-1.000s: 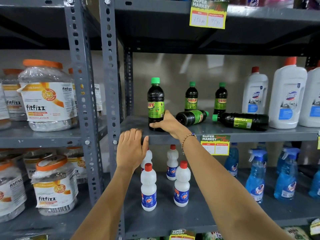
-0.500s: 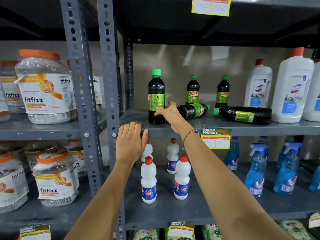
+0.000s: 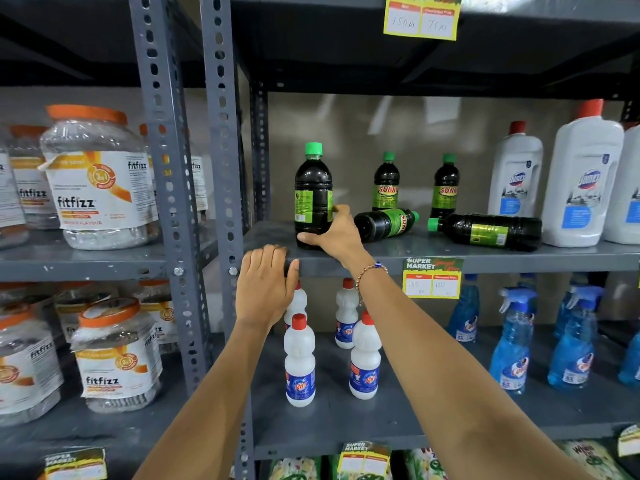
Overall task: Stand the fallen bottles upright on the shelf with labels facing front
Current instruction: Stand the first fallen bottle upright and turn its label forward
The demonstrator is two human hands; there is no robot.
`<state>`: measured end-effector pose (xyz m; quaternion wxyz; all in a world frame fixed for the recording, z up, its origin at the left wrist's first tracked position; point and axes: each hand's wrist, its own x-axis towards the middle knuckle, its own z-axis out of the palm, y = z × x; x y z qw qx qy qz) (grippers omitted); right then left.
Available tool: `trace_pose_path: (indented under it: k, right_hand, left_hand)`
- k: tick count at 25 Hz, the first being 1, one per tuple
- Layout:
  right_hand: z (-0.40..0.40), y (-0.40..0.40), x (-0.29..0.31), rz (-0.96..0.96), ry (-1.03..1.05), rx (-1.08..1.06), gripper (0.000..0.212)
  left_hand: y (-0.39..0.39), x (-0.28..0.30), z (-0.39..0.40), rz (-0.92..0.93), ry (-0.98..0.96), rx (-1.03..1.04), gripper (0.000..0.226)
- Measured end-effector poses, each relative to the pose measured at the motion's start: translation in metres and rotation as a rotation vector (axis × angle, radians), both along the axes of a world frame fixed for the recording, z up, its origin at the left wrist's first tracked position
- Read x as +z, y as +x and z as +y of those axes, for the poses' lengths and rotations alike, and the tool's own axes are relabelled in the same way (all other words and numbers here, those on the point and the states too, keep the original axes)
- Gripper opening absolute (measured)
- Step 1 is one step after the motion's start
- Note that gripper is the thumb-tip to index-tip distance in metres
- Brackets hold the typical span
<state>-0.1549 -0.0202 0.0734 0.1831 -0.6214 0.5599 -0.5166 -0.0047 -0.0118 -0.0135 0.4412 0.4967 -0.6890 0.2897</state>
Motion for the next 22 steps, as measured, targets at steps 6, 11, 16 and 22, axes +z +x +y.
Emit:
trace_pose_path:
  k: [6, 11, 16, 22]
  right_hand:
    - [0.008, -0.005, 0.009, -0.154, 0.109, 0.139, 0.088]
    - [0.003, 0.003, 0.000, -0.023, -0.034, -0.080, 0.091]
    - [0.002, -0.005, 0.006, -0.135, 0.107, 0.112, 0.095]
    - [0.000, 0.003, 0.000, 0.009, 0.010, 0.019, 0.099]
  left_hand:
    - [-0.001, 0.001, 0.000, 0.002, 0.013, -0.003, 0.044]
    - [0.000, 0.000, 0.000, 0.004, 0.002, -0.010, 0.044]
    - [0.000, 0.000, 0.000, -0.001, 0.009, -0.012, 0.046]
    - [0.001, 0.000, 0.001, 0.015, 0.023, -0.026, 0.046]
